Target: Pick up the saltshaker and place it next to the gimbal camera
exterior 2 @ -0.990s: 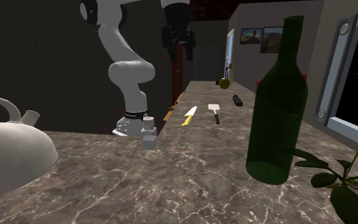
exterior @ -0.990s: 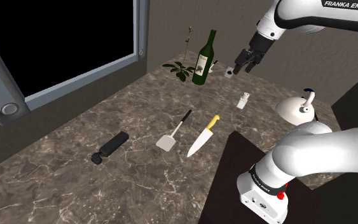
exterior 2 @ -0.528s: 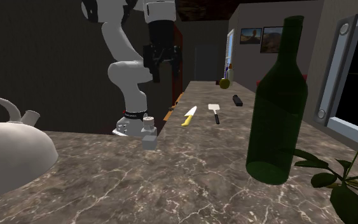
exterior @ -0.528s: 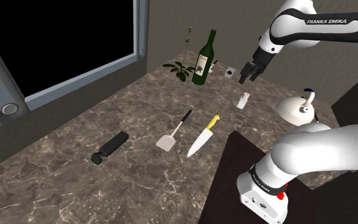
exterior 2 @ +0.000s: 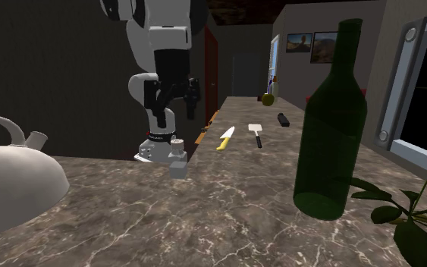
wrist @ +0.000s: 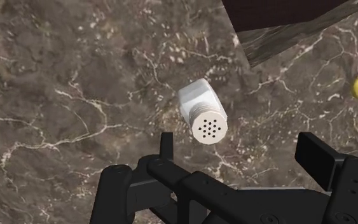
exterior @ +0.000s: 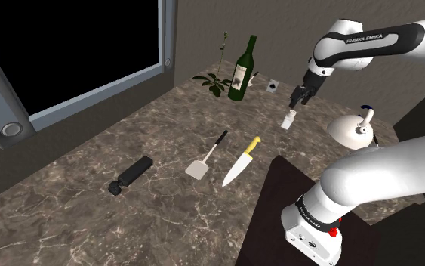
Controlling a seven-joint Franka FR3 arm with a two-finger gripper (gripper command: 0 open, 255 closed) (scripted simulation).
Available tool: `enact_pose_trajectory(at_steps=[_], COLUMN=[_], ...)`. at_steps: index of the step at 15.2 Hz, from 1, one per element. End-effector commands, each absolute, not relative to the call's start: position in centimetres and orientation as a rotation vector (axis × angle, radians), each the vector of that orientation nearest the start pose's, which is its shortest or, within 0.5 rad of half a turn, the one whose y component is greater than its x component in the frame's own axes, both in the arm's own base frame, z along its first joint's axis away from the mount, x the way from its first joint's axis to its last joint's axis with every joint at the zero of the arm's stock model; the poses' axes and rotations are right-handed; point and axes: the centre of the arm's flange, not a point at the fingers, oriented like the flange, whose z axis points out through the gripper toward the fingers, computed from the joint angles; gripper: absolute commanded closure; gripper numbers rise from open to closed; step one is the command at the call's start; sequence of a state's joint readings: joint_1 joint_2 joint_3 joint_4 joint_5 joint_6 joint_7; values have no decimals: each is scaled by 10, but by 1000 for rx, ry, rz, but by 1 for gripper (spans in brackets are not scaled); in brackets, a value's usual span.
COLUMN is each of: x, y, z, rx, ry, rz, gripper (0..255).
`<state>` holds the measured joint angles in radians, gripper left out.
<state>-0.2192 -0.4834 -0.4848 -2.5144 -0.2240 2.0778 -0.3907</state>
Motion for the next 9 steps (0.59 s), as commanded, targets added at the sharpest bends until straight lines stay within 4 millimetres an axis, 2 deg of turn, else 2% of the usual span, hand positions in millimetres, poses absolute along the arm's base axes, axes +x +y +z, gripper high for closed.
enact_pose_trajectory(at_steps=[1,7,9], x=[299,300,300], y=[-283,-283,-283], z=[415,383,380], rx=[-3122,-3122,-3122], ry=[246,246,246], rz=[-22,-22,-22], gripper=[0,0,0])
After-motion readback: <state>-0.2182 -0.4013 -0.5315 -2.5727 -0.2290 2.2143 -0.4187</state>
